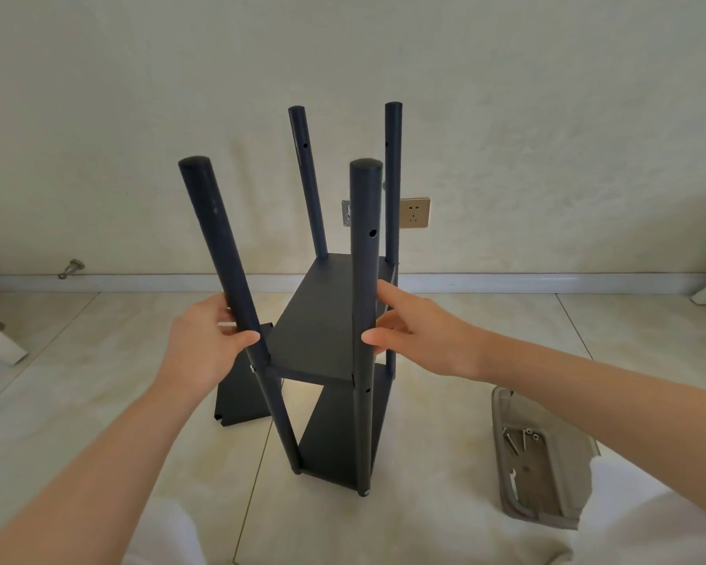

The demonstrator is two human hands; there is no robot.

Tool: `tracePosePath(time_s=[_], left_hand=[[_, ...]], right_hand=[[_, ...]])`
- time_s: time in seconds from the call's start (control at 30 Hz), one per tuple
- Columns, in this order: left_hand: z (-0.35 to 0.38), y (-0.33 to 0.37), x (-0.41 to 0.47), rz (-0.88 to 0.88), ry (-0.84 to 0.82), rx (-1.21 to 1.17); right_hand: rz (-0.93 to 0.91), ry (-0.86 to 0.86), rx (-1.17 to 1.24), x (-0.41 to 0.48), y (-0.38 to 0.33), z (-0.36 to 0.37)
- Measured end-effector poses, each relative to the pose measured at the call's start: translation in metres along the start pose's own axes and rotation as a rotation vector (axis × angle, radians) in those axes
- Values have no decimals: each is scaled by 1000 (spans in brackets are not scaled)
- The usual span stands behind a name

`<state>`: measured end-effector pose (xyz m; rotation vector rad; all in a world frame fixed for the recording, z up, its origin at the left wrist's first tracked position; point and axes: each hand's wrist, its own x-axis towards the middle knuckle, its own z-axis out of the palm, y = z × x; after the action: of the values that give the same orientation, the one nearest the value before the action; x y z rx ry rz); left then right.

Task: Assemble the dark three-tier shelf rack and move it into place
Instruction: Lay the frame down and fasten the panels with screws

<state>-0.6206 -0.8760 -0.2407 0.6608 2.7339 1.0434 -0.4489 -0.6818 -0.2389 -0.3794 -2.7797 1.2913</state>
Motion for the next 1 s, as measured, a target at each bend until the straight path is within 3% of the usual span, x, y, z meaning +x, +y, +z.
tracePosePath(time_s=[0.6, 0.67, 0.73, 0.8, 0.93, 1.0], left_hand=[[15, -16, -4, -17, 76, 142], [18, -19, -4, -99, -20, 184], [24, -20, -11, -176, -260, 251], [40, -19, -21, -75, -397, 344], [77, -16, -39, 345, -159, 361], [94, -23, -35, 458, -225, 457]], right_hand=[[-12, -67, -95, -6, -10, 6], [-17, -67, -91, -6, -12, 6], [-20, -69, -91, -7, -13, 7], [-11, -71, -96, -7, -13, 7], [1, -59, -104, -7, -15, 7], [-10, -53, -127, -6, -16, 8]])
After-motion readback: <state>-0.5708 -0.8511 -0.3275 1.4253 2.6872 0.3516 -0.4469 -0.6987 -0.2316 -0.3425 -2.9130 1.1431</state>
